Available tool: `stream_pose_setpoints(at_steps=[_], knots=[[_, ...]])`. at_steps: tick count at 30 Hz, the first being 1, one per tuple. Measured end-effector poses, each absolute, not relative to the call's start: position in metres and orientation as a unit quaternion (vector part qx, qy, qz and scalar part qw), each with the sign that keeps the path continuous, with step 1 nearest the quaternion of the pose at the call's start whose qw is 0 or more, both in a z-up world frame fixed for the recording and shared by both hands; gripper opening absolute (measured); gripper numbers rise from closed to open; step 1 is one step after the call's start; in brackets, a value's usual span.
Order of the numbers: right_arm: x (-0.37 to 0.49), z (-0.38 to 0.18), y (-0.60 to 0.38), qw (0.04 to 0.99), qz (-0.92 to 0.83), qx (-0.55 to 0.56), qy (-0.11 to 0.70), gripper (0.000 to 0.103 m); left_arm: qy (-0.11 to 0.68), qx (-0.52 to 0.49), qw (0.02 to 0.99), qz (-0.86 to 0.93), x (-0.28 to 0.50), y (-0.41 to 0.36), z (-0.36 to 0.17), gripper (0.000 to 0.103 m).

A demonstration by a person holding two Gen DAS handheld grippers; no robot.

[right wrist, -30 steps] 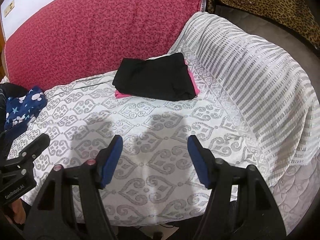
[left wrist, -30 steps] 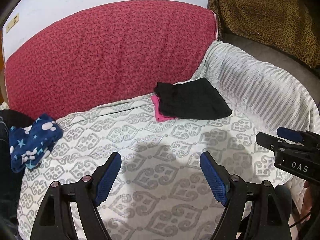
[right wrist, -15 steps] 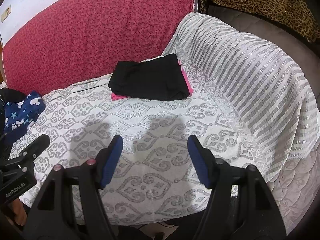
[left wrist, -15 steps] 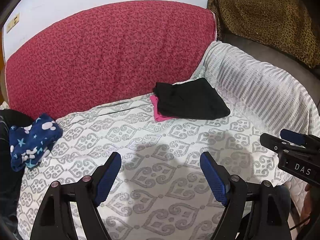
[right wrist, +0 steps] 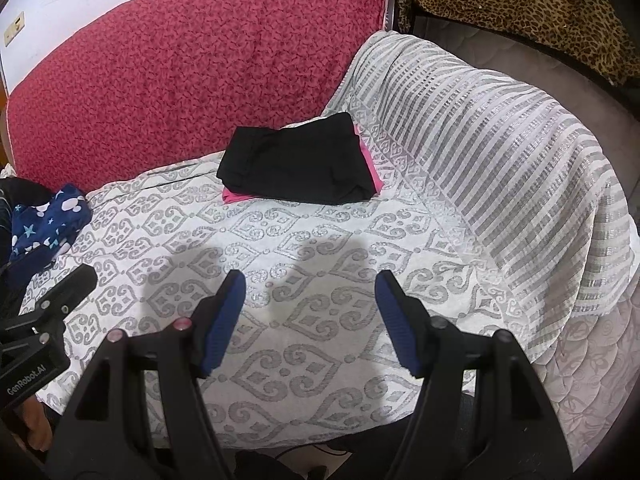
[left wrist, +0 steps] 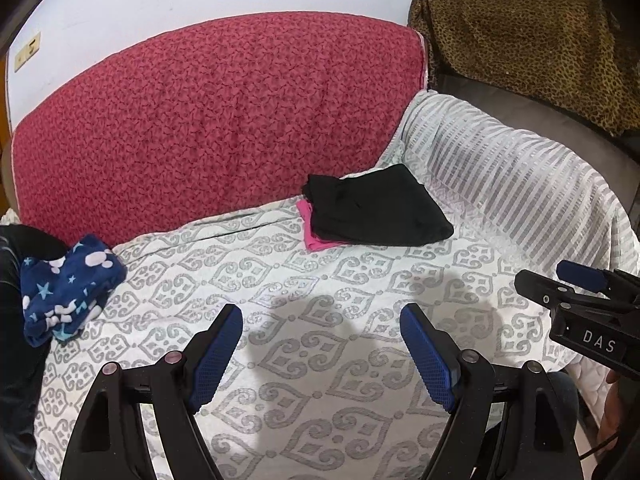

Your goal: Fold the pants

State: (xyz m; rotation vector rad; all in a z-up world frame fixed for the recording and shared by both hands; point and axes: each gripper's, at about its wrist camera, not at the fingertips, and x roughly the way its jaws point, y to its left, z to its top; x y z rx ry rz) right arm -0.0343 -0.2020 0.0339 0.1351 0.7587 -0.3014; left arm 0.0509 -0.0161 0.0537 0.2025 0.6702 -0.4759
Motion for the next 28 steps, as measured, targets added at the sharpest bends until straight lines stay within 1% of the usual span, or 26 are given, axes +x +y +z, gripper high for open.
stream_pose_setpoints(at_steps=[28], knots=[[-0.0272,0.0296,-0.1993,0.913,-0.141,0.055,0.378,0.068,0.332,0.096,0.911,-0.224,0.0541,-0.0111,0.0491,0.083]])
